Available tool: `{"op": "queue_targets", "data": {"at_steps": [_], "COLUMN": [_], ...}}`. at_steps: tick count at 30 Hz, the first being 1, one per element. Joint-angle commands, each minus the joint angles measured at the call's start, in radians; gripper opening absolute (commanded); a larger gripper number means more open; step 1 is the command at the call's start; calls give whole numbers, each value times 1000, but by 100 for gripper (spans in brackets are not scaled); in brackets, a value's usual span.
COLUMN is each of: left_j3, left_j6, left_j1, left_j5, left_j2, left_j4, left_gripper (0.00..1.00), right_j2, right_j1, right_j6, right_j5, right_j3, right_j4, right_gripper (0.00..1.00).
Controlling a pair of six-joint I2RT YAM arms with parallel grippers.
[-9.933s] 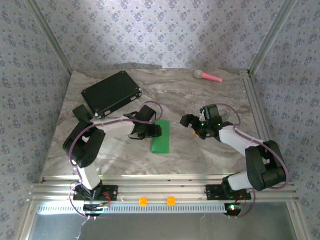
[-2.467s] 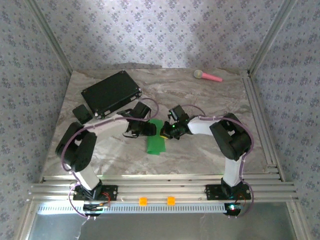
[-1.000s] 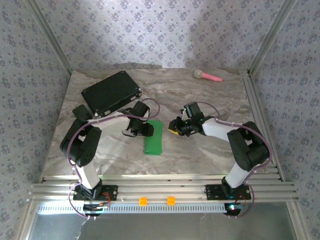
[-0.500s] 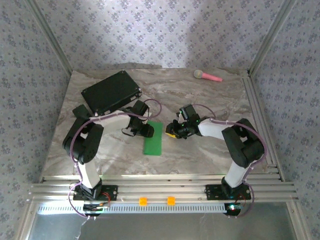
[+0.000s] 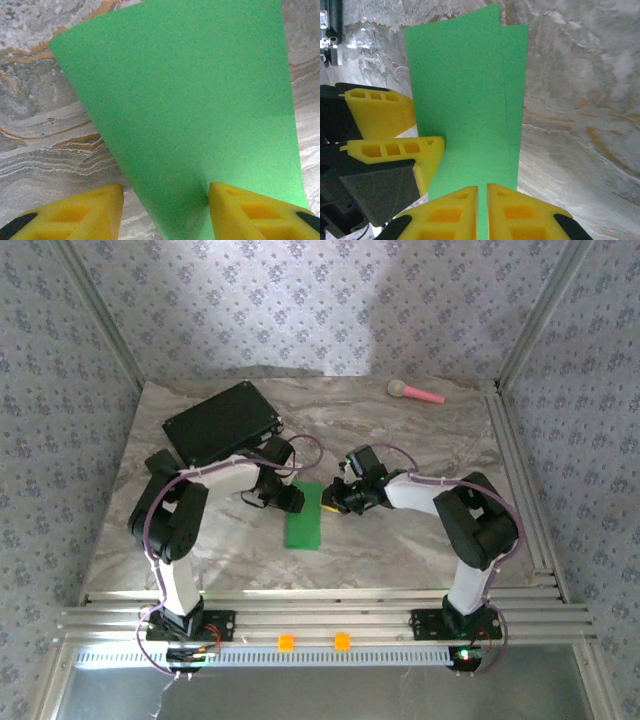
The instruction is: Fold a paper plane with a square sheet of paper (pick it up from the middle)
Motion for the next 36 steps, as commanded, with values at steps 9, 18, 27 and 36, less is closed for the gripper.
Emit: {"op": "queue_targets", "data": {"at_steps": [9, 18, 27, 36], "left_j3": [37, 19, -44, -61], "left_j6": [83, 36, -253, -437], "left_j1": [1, 1, -3, -86], "left_j5": [58, 55, 112, 89], "left_j2": [41, 14, -115, -200], "left_j4": [-52, -19, 115, 222], "left_gripper": [49, 52, 63, 65], "right_j2": [104, 208, 125, 52], "right_j1": [28, 66, 8, -139], "right_j6": [25, -25, -237, -564], "right_j5": [10, 108, 149, 182], "right_j3": [91, 189, 95, 40], "right_j4": [-15, -230, -356, -529], "right_gripper": [10, 5, 3, 5]}}
